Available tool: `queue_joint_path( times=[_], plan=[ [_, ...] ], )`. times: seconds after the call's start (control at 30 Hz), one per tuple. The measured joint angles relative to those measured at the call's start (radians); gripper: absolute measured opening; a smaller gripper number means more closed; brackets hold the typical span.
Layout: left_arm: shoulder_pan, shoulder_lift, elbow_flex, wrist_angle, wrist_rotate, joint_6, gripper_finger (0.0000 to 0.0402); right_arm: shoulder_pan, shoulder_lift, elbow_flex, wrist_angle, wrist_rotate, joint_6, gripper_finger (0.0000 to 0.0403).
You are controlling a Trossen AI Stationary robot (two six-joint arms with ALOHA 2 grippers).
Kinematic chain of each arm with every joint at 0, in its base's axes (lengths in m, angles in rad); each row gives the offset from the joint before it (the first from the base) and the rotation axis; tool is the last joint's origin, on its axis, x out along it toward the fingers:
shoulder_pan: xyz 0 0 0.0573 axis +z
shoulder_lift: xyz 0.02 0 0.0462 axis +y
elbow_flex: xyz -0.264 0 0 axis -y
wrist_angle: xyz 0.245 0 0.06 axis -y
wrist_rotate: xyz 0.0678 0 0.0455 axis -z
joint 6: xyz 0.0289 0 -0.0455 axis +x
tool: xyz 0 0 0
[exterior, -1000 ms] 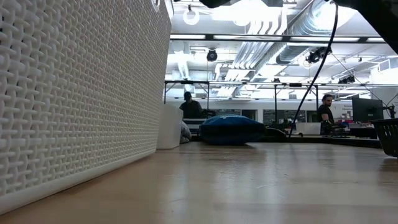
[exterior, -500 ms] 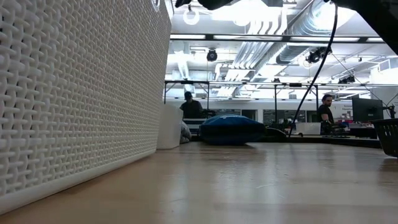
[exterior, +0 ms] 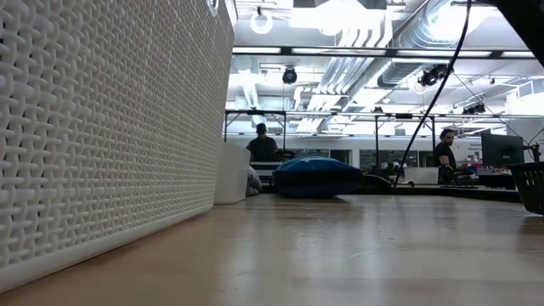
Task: Pick & place medical supplies in basket/bin
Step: Put the violet patient gown into the white laundry organizer, then put the gray patient gown into the white laundry organizer
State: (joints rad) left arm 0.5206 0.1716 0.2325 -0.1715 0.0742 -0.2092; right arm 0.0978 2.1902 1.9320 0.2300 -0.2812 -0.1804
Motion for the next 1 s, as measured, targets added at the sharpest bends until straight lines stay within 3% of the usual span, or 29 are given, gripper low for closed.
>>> queue_joint_path(
  times=[0.2, 0.8, 1.0],
  plan=[
    [0.000, 0.000, 0.000, 0.000, 0.000, 0.000, 0.0240, 0.021, -0.067, 0.000, -0.216, 0.071, -0.090, 0.0139],
    [0.000, 0.000, 0.000, 0.000, 0.000, 0.000, 0.0240, 0.023, -0.077, 0.000, -0.251, 0.130, -0.112, 0.0138],
    [0.000, 0.000, 0.000, 0.000, 0.000, 0.000, 0.0240, -0.008, -0.142, -0.004, -0.324, 0.338, -0.123, 0.0138]
  ],
)
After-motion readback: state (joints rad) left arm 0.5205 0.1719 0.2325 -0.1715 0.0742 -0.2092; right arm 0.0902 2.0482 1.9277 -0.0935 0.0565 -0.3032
